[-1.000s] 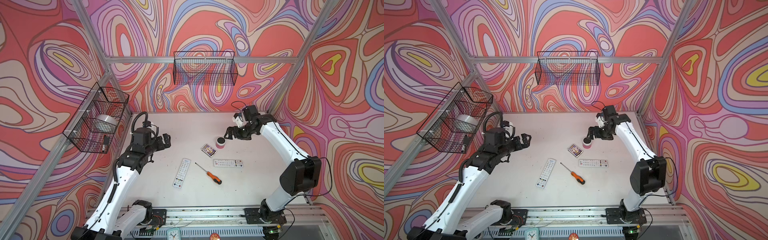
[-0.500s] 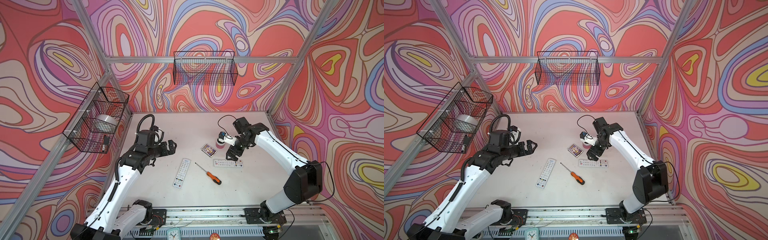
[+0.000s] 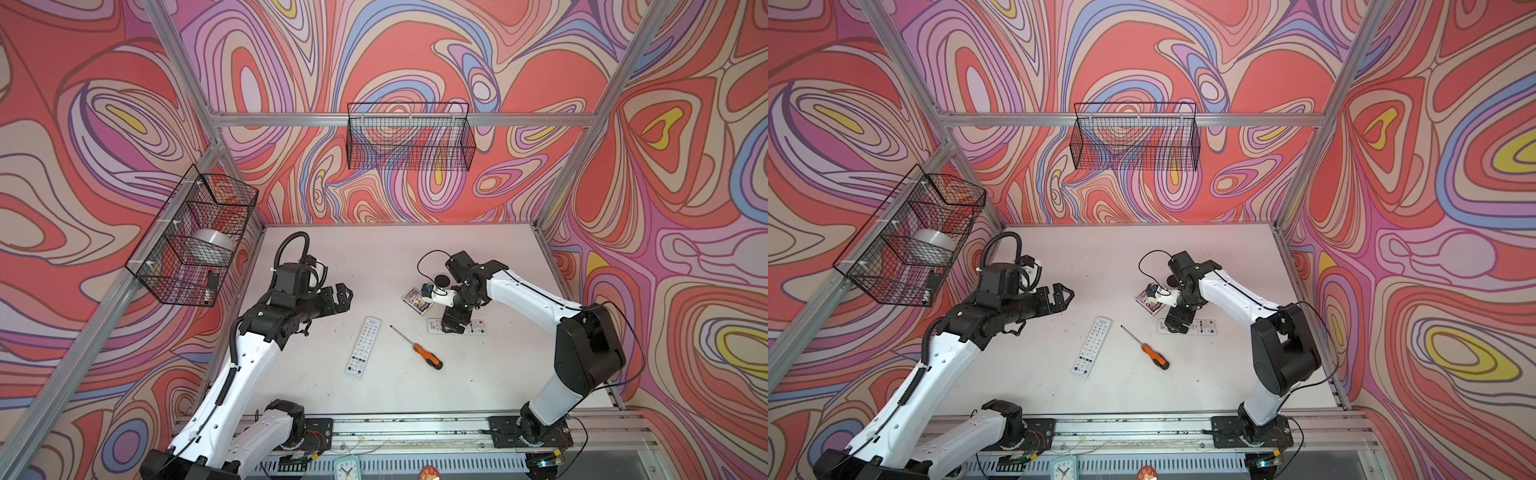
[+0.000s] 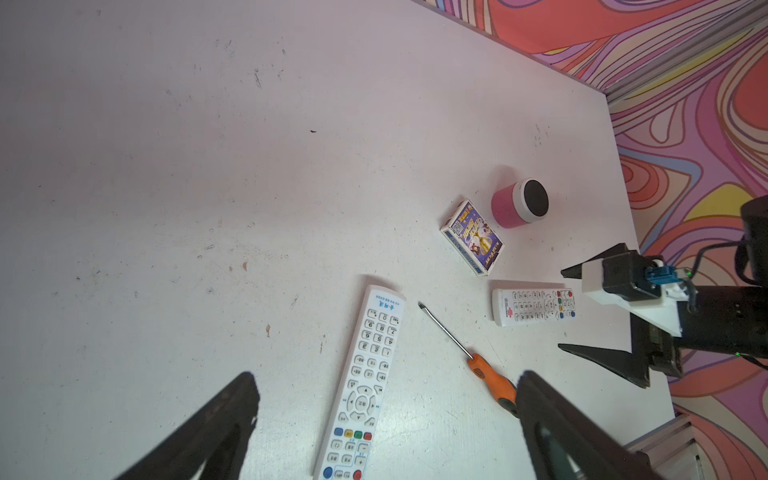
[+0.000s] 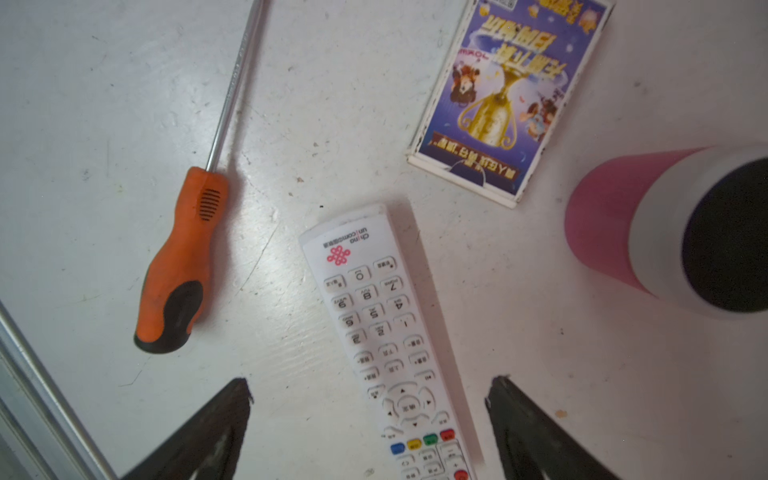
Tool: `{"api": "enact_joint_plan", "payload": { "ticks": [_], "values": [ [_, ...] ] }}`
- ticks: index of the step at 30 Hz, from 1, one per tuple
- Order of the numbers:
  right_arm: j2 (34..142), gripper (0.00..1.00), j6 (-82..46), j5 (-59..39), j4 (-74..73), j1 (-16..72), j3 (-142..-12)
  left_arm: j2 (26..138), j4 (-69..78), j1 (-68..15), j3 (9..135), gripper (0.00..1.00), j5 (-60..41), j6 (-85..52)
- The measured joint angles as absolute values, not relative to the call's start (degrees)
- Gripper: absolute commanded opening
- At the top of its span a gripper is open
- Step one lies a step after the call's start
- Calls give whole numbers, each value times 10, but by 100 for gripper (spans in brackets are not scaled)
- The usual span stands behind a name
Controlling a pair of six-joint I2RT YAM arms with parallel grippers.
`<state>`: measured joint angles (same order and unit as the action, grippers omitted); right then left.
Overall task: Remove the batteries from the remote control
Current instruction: 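Lower the right gripper onto the smaller white remote and close on its end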
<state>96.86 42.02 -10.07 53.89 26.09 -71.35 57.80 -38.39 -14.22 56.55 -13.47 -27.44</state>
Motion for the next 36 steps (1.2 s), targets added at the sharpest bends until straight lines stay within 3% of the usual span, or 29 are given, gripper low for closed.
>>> {"api": "enact_joint_plan", "payload": {
  "ticks": [23, 36],
  "values": [
    [1038, 91, 452, -59, 444, 271, -674, 626, -384, -142, 585, 100, -140, -286],
    [1059, 66, 456, -38, 405, 288, -674, 639, -383, -142, 599, 100, -142, -297]
  ]
}}
